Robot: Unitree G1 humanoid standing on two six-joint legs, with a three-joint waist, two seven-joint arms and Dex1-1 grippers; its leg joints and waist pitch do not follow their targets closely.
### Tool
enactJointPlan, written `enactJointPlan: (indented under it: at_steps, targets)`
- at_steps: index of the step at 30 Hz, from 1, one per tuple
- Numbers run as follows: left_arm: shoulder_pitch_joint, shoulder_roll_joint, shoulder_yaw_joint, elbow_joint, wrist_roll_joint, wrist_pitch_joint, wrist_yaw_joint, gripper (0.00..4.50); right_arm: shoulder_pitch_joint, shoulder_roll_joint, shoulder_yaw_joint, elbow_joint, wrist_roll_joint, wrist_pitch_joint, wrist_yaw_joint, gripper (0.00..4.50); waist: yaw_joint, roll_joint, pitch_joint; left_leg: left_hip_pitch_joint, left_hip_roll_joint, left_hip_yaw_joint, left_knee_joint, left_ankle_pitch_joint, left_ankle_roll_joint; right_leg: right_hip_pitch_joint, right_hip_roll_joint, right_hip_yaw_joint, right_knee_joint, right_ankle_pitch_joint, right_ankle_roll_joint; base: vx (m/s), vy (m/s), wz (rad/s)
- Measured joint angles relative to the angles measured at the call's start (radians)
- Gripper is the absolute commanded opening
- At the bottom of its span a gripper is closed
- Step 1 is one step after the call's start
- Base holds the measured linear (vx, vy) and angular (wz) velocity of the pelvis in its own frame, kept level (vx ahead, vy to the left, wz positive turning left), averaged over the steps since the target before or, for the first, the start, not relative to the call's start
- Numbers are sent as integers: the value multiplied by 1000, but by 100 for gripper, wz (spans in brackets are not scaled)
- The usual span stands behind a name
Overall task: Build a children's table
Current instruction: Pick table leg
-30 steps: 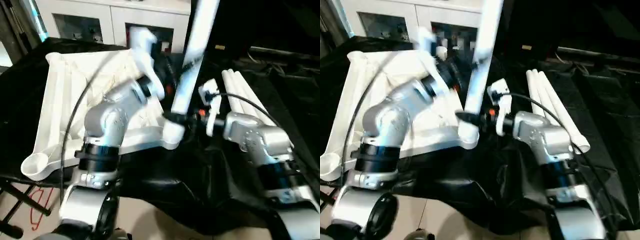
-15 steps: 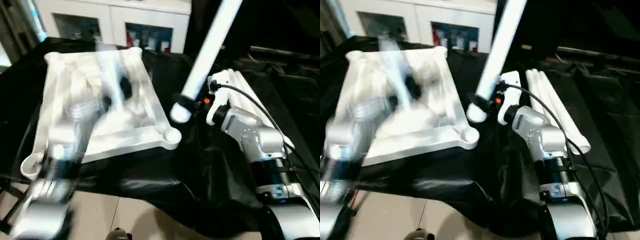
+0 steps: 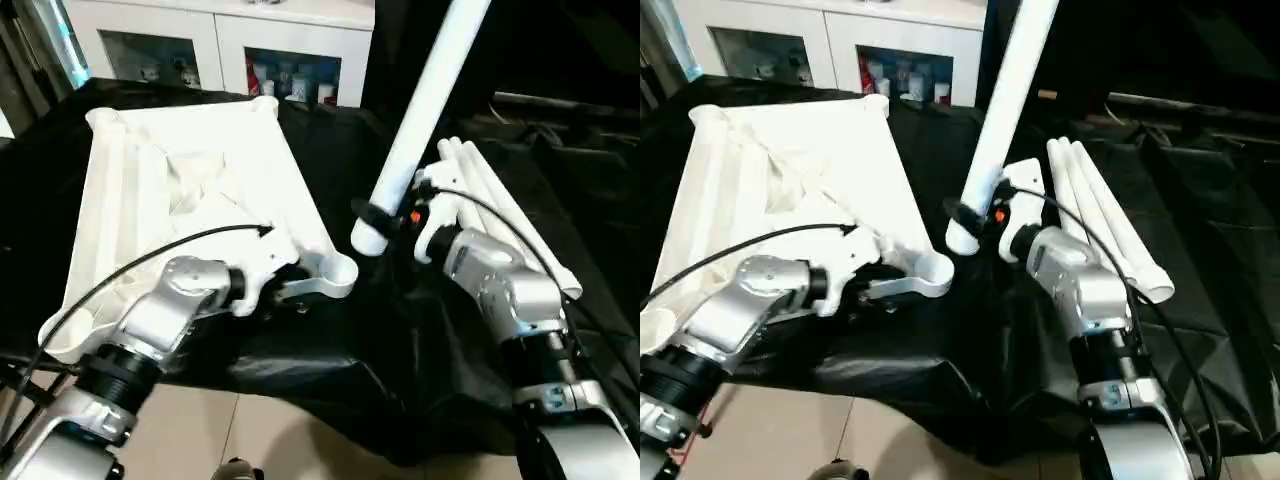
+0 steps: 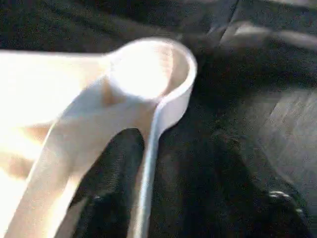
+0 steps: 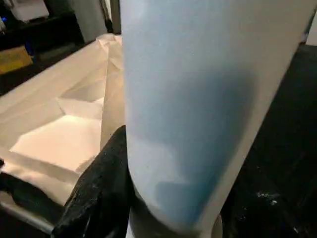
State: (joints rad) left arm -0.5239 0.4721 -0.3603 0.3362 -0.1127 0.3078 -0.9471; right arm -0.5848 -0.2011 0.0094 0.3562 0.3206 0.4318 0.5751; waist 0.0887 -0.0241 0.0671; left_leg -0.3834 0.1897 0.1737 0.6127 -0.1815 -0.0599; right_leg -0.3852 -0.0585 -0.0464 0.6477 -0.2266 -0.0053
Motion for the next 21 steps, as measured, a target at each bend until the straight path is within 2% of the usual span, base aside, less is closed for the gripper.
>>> enactJointPlan:
  at_steps: [1, 2, 6, 7, 10, 14, 17, 19, 21]
  targets:
    - [0, 3, 1, 3, 0, 0, -2, 239, 4, 0, 0, 0, 0, 0, 0, 191, 0, 1, 0, 0, 0, 0, 0, 0, 0, 0, 0, 0, 0, 0, 0, 0, 0, 0]
    - [0, 4, 4, 5, 0, 0, -7, 218, 9, 0, 0, -2, 0, 0, 0, 191, 0, 3, 1, 0, 0, 0, 0, 0, 0, 0, 0, 0, 0, 0, 0, 0, 0, 0]
    - [0, 6, 14, 24, 5, -6, -11, 205, 18, -1, 1, -17, 0, 1, 1, 191, 1, 4, 1, 0, 0, 0, 0, 0, 0, 0, 0, 0, 0, 0, 0, 0, 0, 0]
    - [0, 6, 17, 28, 6, -10, -13, 177, 22, -2, 1, -26, 0, 1, 2, 191, 1, 4, 1, 0, 0, 0, 0, 0, 0, 0, 0, 0, 0, 0, 0, 0, 0, 0]
    - [-4, 8, 29, 44, 7, -14, -21, 171, 26, -8, 1, -35, 0, 1, 3, 191, 0, 5, 0, 0, 0, 0, 0, 0, 0, 0, 0, 0, 0, 0, 0, 0, 0, 0]
    - [-10, 10, 37, 64, 2, -17, -31, 127, 32, -8, 1, -36, -1, 1, 12, 191, -1, 7, 0, 1, 0, 0, 0, 0, 0, 0, 0, 0, 0, 1, -1, 0, 0, 0]
    - [-17, 17, 38, 77, 1, -18, -47, 119, 33, -8, 1, -37, -1, 2, 17, 191, -1, 7, 0, 1, 0, 0, -1, 0, 0, 0, 0, 0, 0, 1, -1, 0, 0, 0]
    - [-19, 24, 38, 81, 1, -20, -60, 84, 33, -9, 1, -39, -1, 2, 20, 191, 0, 7, 0, 1, 0, 0, -1, 0, 0, 0, 0, 0, 0, 1, -1, 0, 0, 0]
    - [-21, 24, 39, 85, 4, -22, -63, 86, 33, -9, 2, -40, -1, 3, 21, 191, 0, 7, 0, 1, 0, 0, -1, 0, 0, 0, 0, 0, -1, 1, -1, 0, 0, 0]
